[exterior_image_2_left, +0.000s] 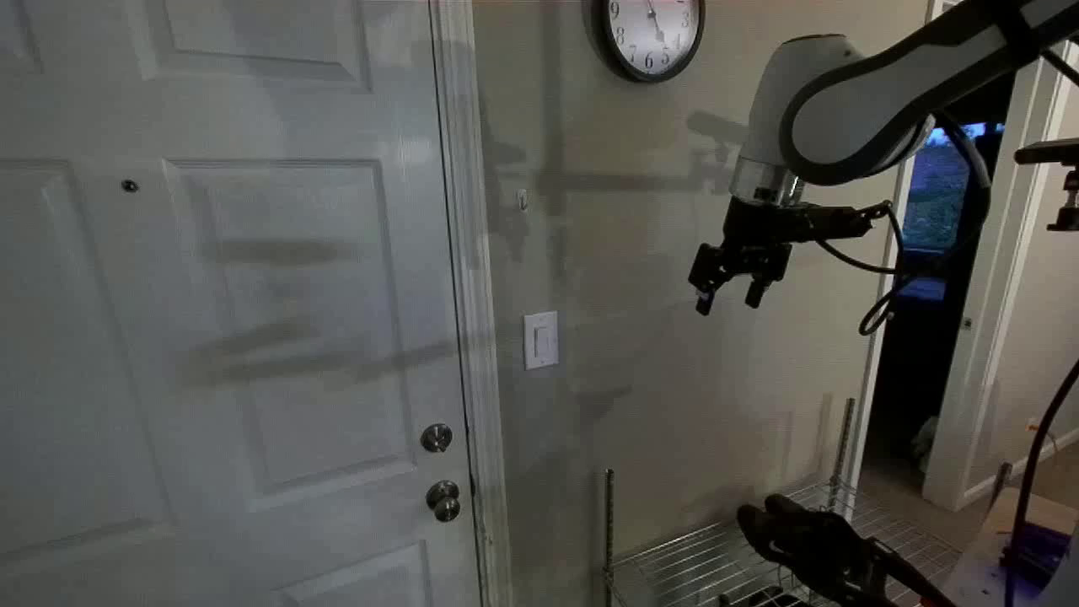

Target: Turn on the light

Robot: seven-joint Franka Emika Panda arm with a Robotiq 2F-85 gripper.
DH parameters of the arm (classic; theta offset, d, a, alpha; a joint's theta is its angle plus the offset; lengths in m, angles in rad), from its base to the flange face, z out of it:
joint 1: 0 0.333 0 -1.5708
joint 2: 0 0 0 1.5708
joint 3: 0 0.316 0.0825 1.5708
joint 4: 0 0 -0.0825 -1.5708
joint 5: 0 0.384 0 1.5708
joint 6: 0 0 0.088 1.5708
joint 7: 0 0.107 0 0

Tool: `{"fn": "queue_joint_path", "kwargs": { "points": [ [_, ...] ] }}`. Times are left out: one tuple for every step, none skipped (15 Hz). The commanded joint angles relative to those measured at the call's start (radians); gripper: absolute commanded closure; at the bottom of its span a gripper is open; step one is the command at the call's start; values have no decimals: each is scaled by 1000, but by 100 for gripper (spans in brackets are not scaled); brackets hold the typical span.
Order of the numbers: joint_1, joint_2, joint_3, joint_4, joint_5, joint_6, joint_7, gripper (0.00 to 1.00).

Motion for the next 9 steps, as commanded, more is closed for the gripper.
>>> {"fn": "queue_joint_path", "kwargs": {
  "points": [
    [4,0,-5,2,-4,-4,2,0],
    [4,0,-5,2,-4,-4,2,0],
    [4,0,-5,2,-4,-4,2,0],
    [4,0,-5,2,-4,-4,2,0],
    [4,0,-5,2,-4,-4,2,0],
    [4,0,-5,2,-4,-4,2,0],
    [4,3,-5,3,-3,-5,2,0],
    [0,10,-3,5,-6,-2,7,0],
    [0,20,-3,7,-4,2,9,0]
  ]
}}
